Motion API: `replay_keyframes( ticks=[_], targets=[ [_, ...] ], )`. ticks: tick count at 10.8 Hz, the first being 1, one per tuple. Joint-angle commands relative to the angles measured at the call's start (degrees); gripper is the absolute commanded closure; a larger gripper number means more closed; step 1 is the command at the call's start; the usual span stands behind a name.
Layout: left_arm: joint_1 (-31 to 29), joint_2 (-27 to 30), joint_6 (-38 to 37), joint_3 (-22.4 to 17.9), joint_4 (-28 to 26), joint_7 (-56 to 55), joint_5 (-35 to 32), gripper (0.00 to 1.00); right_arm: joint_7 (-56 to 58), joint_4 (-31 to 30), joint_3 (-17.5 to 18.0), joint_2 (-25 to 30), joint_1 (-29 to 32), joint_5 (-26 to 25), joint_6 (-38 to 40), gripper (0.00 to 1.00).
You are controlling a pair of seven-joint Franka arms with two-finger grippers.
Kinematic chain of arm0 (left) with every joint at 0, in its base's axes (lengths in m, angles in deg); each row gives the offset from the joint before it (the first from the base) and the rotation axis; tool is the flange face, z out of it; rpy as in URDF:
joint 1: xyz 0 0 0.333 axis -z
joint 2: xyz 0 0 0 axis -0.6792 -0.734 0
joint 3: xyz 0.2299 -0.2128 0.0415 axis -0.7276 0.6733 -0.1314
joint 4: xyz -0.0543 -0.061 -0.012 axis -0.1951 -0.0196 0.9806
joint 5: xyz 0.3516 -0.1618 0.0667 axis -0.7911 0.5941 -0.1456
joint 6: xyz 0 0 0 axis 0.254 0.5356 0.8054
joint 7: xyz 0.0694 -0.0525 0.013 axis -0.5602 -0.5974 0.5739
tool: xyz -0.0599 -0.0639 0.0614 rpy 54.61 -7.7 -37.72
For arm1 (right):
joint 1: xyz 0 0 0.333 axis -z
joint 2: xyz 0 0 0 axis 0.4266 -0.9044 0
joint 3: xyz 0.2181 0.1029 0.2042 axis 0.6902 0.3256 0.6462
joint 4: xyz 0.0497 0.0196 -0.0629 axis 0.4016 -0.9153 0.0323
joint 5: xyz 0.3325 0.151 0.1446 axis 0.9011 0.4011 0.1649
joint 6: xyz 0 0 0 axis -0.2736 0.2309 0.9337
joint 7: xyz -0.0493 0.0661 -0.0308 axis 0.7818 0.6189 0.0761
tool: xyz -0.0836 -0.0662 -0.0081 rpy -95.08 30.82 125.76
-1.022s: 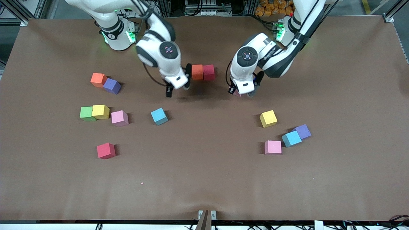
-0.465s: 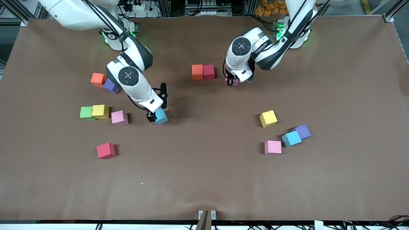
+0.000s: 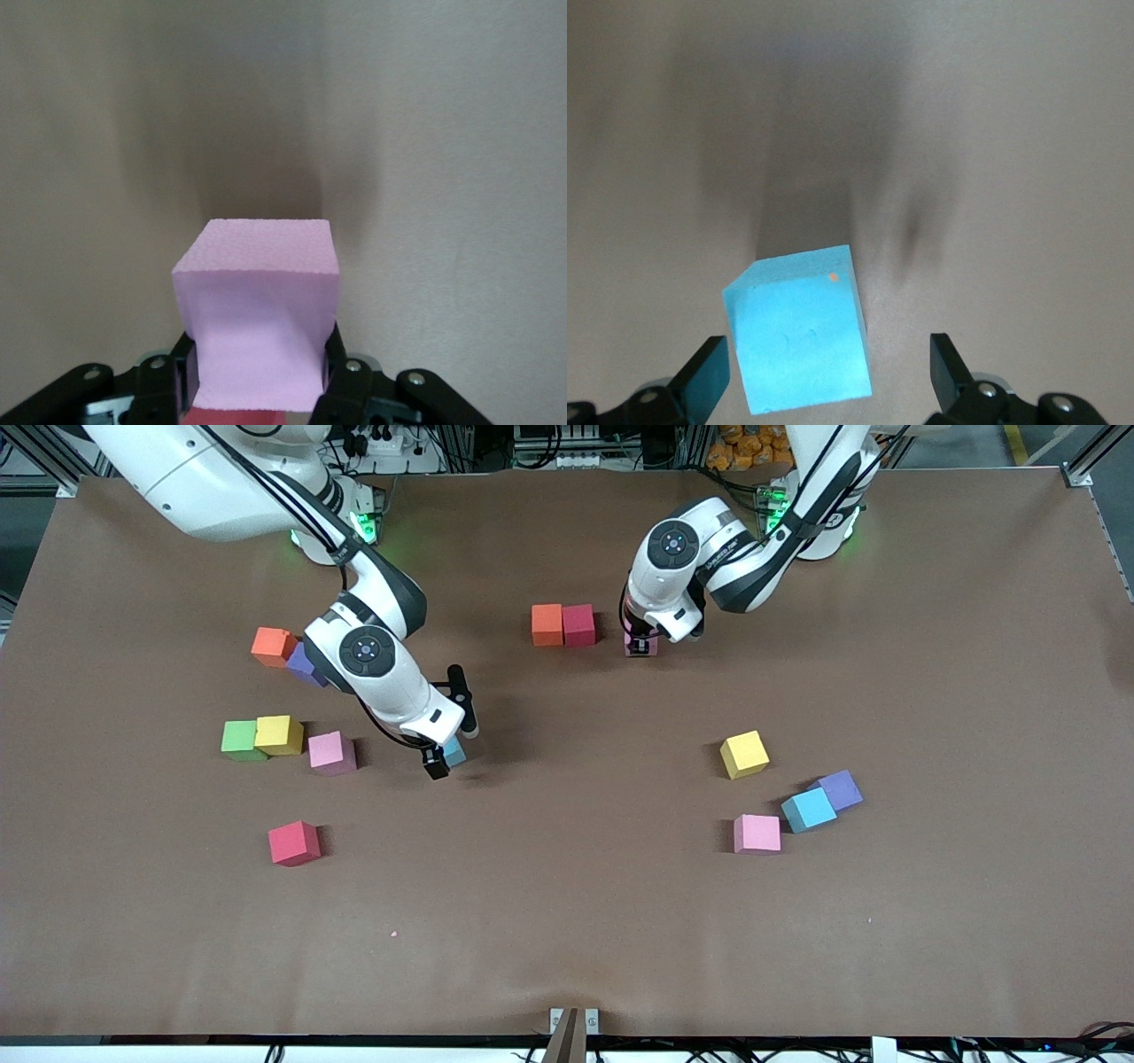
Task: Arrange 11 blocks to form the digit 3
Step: 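Grasp the cyan cube with the right gripper and lift it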
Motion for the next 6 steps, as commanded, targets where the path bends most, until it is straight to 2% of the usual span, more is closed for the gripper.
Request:
replay_keyframes(
  ticks=[1, 3, 6],
  targets=[
    [-0.3, -0.2, 2.5, 1.8, -0.9, -1.4, 1.3, 0.96, 0.4, 0.3, -0.4, -1.1, -0.4, -1.6, -0.2, 0.00],
    [-0.2, -0.5, 3.5, 2.6, -0.9, -3.9, 1.3, 1.00, 0.4, 0.3, -1.4, -2.1, -0.8, -1.6, -0.7, 0.00],
    [1.2, -1.0, 7.0, 2.7, -1.0, -6.4, 0.7, 1.00, 0.4, 0.3, -2.2, -3.3, -1.3, -1.7, -1.6, 0.00]
  ],
)
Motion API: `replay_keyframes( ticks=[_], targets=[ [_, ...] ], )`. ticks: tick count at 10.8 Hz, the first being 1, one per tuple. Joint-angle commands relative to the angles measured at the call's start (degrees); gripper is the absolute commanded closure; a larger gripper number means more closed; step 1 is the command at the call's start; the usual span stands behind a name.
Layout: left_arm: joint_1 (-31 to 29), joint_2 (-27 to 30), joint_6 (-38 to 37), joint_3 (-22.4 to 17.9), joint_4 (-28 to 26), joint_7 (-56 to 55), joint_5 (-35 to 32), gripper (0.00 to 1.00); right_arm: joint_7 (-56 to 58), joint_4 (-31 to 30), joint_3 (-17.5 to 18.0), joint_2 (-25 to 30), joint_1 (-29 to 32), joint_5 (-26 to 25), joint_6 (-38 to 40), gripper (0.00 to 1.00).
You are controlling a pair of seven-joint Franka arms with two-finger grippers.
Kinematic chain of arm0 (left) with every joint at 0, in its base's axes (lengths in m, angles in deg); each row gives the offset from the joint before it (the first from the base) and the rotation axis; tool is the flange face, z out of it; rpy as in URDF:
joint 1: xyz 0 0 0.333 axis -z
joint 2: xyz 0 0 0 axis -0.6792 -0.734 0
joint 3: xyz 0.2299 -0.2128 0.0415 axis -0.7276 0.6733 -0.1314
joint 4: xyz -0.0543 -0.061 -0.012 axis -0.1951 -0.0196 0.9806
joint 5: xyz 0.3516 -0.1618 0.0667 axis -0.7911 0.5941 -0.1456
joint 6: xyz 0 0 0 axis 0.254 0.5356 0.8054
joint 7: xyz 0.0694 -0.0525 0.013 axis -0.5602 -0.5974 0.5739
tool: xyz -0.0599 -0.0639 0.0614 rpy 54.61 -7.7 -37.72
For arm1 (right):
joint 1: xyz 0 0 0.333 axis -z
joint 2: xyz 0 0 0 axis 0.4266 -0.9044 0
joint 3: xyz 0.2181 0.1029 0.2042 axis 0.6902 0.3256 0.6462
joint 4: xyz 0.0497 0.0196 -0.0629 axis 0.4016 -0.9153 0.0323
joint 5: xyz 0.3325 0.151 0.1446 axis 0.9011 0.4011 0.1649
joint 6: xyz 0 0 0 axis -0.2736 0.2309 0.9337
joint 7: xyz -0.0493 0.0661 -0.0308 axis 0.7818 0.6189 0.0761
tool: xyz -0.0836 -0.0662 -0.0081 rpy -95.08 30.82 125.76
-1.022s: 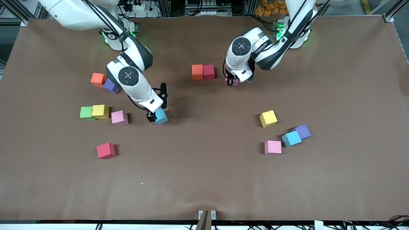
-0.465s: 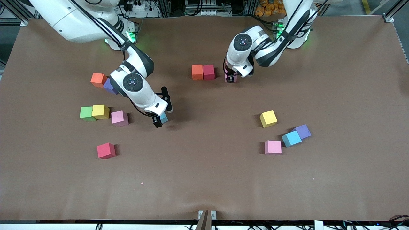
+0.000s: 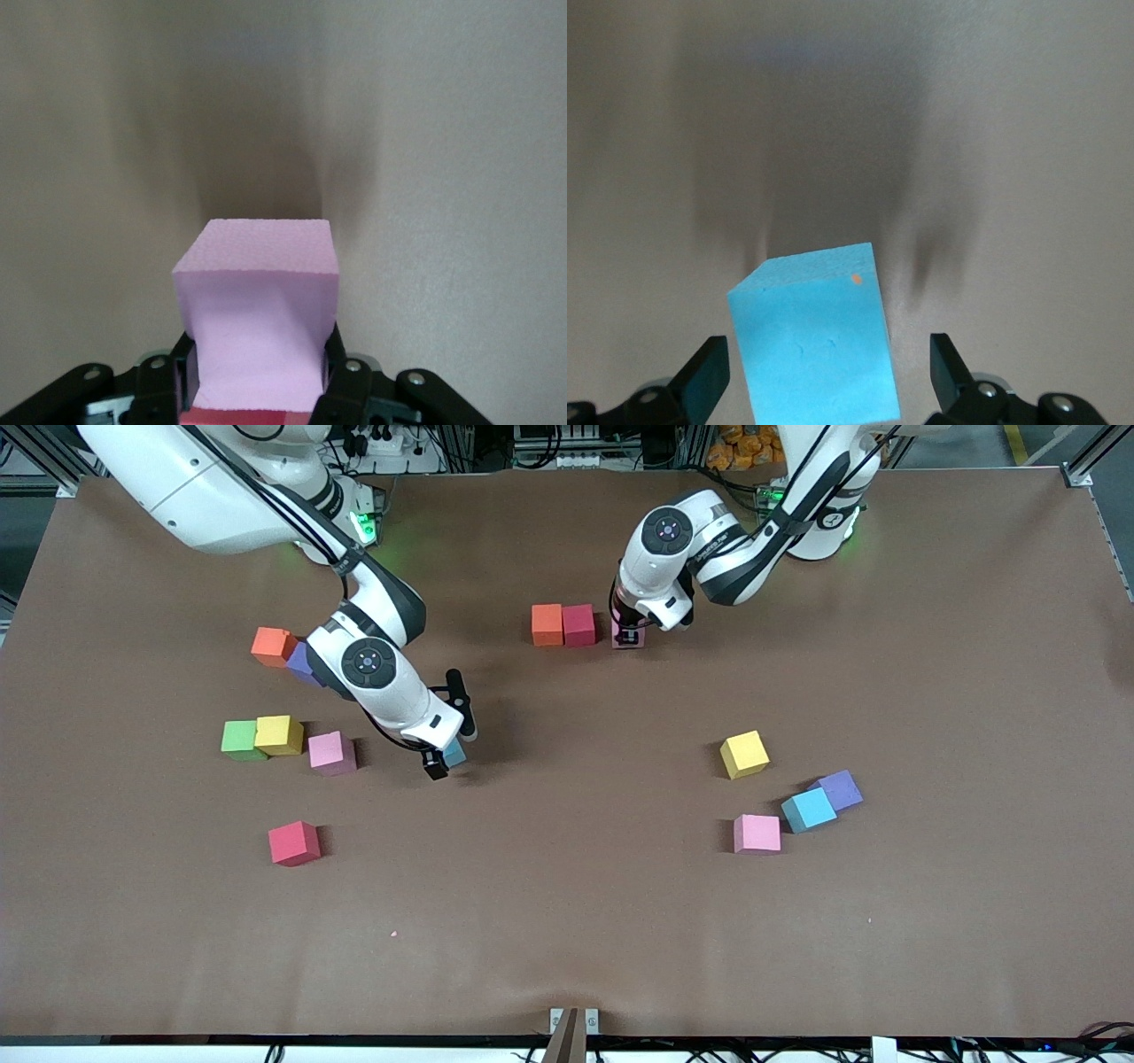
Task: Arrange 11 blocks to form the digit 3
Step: 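Grasp the cyan cube with the right gripper and lift it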
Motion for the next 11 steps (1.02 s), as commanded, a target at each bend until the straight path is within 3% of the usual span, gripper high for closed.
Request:
replay_keyframes(
  ticks=[1, 2, 4, 8, 11],
  targets=[
    [1.2, -0.2, 2.4, 0.5, -0.6, -2.6, 0.6, 1.00, 0.1, 0.4, -1.7, -1.5, -1.2, -1.2, -1.9, 0.09],
    [1.4, -0.4, 2.8, 0.5, -0.6, -2.6, 0.5, 1.00, 0.2, 0.5, -3.0, -1.4, -2.0, -1.2, -2.1, 0.15],
    [1.8, -1.4, 3.3, 0.5, -0.6, -2.5, 0.5, 1.00, 0.2, 0.4, -3.4, -0.8, -2.0, -1.2, -2.0, 0.61],
    [1.8, -3.1, 4.0, 0.5, -0.5, -2.6, -2.7, 1.00, -0.9, 0.7, -3.4, 0.8, -2.0, 0.4, -1.7, 0.73],
    [1.7, -4.3, 4.4, 0.4, -0.3, -2.6, -4.5, 1.00, -0.9, 0.8, -3.3, 2.2, -2.3, 7.5, 0.0, 0.75]
  ],
)
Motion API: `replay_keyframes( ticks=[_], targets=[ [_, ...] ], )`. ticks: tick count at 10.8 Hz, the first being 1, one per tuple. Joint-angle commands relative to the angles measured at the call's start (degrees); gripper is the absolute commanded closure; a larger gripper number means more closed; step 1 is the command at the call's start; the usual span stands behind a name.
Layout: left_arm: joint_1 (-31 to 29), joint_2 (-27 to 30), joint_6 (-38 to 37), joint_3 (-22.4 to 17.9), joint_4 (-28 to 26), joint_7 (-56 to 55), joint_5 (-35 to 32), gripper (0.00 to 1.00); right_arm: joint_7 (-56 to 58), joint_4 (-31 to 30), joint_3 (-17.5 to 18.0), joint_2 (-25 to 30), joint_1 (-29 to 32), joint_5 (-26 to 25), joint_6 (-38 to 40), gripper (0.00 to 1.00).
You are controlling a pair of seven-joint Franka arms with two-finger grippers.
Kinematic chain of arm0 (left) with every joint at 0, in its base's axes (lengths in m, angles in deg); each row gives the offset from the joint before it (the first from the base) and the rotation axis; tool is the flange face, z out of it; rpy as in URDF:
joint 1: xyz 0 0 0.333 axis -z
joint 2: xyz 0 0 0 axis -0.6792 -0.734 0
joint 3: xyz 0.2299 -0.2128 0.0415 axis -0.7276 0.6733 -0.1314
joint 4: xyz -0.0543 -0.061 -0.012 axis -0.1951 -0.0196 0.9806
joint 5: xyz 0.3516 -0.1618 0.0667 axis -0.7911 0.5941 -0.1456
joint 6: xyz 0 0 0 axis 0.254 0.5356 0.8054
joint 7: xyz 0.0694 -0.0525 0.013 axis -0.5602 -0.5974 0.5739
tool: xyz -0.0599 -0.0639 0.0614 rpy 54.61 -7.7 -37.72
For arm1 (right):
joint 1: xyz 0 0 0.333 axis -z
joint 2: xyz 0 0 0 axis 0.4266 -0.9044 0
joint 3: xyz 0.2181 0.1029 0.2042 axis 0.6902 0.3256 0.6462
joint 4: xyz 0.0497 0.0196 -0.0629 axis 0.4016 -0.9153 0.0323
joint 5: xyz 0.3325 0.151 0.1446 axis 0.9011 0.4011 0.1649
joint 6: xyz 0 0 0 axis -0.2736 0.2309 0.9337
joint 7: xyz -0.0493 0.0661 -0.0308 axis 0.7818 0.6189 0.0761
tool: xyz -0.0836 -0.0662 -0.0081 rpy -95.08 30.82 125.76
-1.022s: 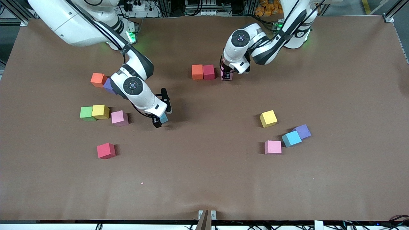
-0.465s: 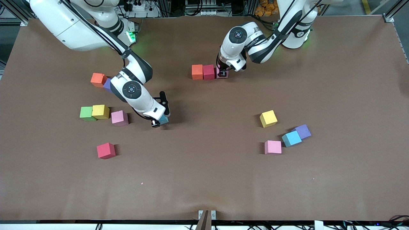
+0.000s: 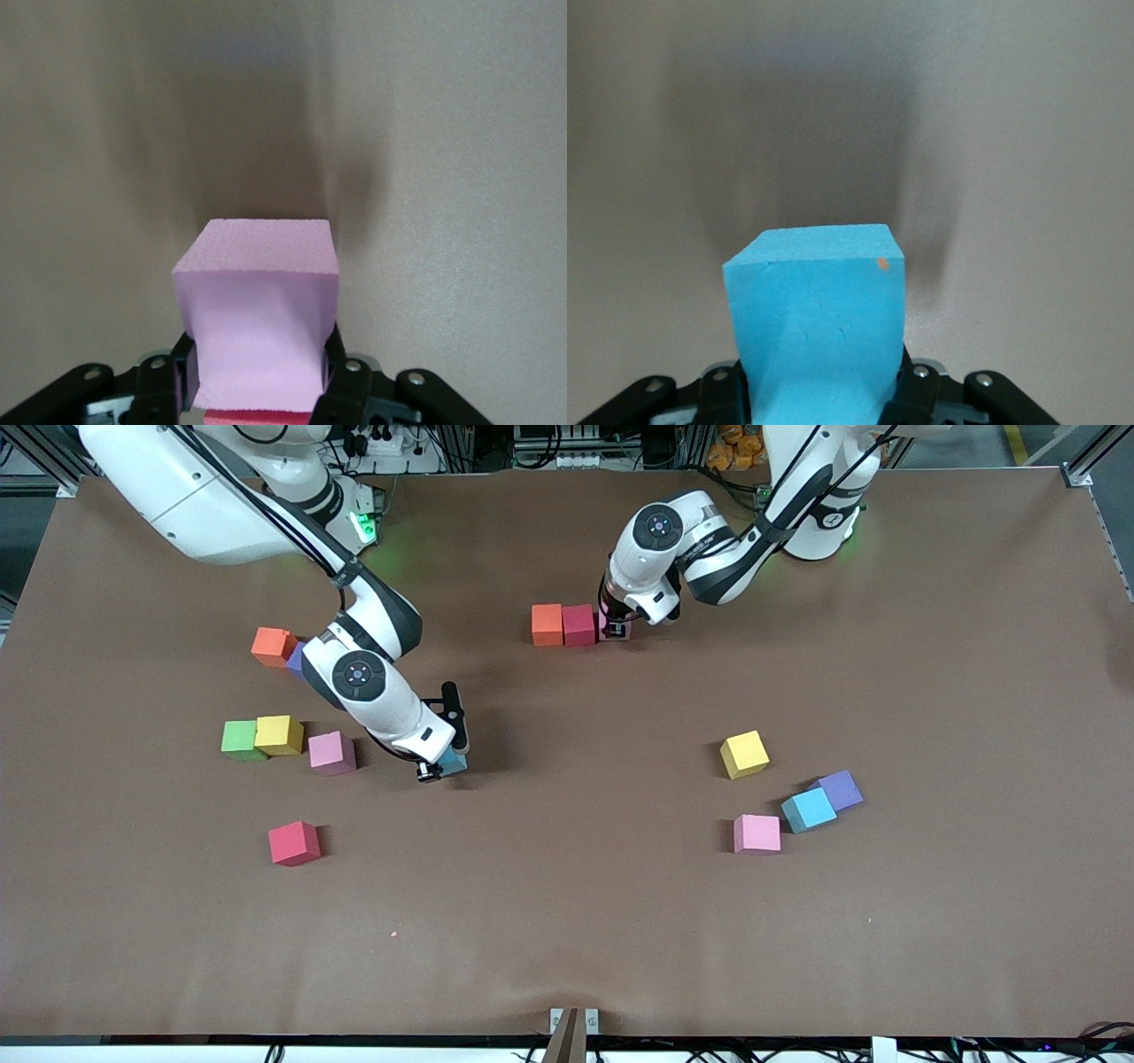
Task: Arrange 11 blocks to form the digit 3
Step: 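Grasp the cyan cube with the right gripper and lift it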
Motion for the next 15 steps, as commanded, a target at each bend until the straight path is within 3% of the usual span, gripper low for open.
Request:
replay_keyframes(
  ticks=[1, 6, 10, 15],
  targets=[
    [-0.3, -1.3, 1.1, 0.2, 0.0, -0.9, -3.2, 1.00, -0.3, -0.1, -0.1, 2.2, -1.5, 2.9, 1.6, 0.75],
    [-0.3, -2.4, 1.2, 0.1, 0.9, -0.8, -5.0, 1.00, -6.8, 0.1, -0.1, 3.4, -7.8, 3.0, 2.0, 0.73],
    [-0.2, -3.1, 1.2, 0.0, 2.1, -0.9, -6.2, 1.00, -30.8, 0.1, 0.7, 4.1, -9.7, 3.8, 8.0, 0.73],
    [-0.2, -3.7, 1.2, 0.0, 2.8, -0.9, -6.5, 1.00, -70.8, 0.0, 0.7, 4.2, -13.1, 11.7, 7.5, 0.73]
  ],
)
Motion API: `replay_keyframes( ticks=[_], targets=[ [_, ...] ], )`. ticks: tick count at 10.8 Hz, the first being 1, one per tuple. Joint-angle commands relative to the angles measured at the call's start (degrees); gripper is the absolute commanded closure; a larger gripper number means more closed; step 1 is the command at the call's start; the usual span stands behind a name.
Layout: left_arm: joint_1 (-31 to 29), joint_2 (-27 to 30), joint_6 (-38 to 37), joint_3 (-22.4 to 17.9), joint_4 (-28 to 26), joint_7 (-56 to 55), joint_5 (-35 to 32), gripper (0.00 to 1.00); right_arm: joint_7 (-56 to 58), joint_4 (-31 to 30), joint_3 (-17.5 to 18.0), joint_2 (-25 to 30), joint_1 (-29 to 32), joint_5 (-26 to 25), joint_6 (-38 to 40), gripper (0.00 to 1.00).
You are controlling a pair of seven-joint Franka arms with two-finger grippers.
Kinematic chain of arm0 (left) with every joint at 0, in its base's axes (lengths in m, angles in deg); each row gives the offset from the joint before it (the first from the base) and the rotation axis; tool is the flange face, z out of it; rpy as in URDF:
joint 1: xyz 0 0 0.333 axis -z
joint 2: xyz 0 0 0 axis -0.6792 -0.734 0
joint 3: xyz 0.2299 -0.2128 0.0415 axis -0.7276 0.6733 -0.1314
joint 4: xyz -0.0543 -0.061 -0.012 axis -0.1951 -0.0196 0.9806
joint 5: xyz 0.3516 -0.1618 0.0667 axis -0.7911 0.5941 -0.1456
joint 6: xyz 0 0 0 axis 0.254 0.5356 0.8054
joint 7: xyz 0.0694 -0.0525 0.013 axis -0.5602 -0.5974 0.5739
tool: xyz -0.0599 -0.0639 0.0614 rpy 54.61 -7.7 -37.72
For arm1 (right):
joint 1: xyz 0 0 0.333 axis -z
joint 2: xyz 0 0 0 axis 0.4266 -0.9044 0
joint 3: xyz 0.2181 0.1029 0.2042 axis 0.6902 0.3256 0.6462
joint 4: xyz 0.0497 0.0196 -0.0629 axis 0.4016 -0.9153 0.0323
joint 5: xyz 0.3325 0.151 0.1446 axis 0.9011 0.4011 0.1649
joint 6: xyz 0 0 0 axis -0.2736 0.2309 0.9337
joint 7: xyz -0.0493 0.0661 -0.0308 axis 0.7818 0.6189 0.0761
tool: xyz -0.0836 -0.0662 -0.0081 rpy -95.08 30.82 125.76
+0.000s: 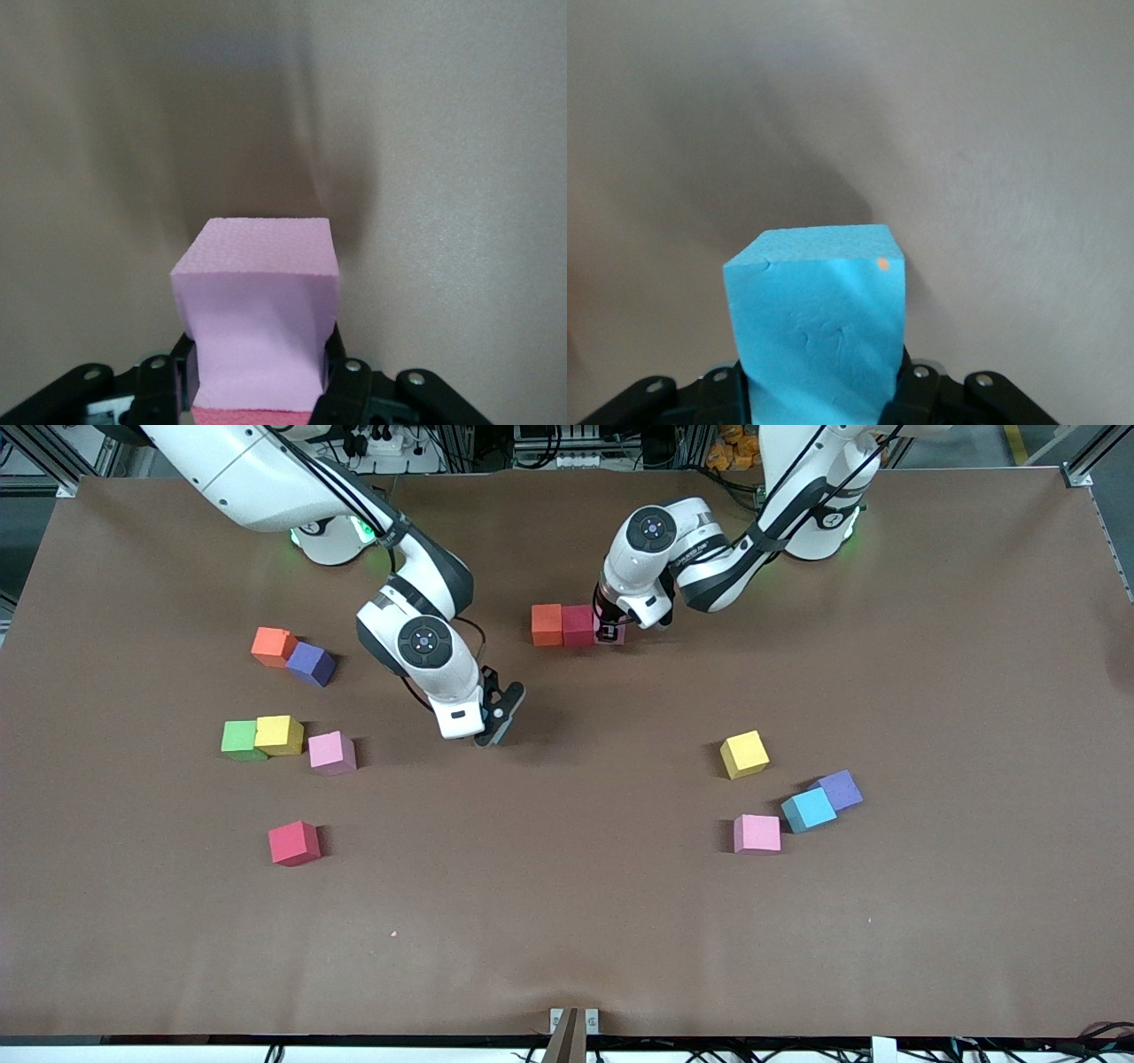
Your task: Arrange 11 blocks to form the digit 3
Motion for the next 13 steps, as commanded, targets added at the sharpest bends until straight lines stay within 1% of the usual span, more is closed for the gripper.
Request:
replay_keyframes(
  ticks=[1, 4, 5, 6, 7, 8, 9, 11, 13],
  targets=[
    [-0.2, -1.2, 0.9, 0.0, 0.7, -0.9, -1.9, 1.00, -19.6, -0.5, -0.3, 1.6, -3.2, 3.4, -0.7, 0.73],
    [-0.2, -1.7, 0.9, 0.0, 1.4, -0.9, -1.9, 1.00, -43.2, -0.7, -0.5, 1.6, -7.2, 3.5, -1.6, 0.73],
    [-0.2, -1.7, 0.9, 0.0, 1.4, -0.9, -1.9, 1.00, -48.0, -0.9, -0.5, 1.9, -8.8, 3.5, -1.4, 0.73],
    [-0.2, -1.7, 0.9, 0.0, 1.4, -0.9, -1.9, 0.93, -50.4, -1.6, -0.5, 2.1, -10.2, 3.5, -1.9, 0.73],
    [-0.2, -1.7, 0.9, 0.0, 1.4, -0.9, -1.9, 0.68, -53.6, -2.5, -0.5, 2.3, -11.3, 3.6, -3.3, 0.73],
    [-0.2, -1.7, 0.9, 0.0, 1.4, -0.8, -2.0, 0.02, -58.2, -3.6, -0.4, 2.4, -11.7, 3.5, -4.3, 0.73],
    [-0.2, -1.5, 0.8, 0.1, 1.4, -0.9, -2.0, 0.00, -59.9, -3.8, -0.4, 2.4, -12.8, 3.5, -4.6, 0.73],
    [-0.4, -0.6, 0.2, 0.1, 1.3, -1.7, -2.0, 0.00, -62.8, -4.8, -0.5, 2.1, -13.8, 3.5, -6.7, 0.74],
    [-0.6, 1.4, -1.0, 0.6, 1.0, -2.0, -2.0, 0.00, -65.2, -5.1, -0.5, 1.3, -14.6, 3.4, -7.2, 0.76]
  ],
)
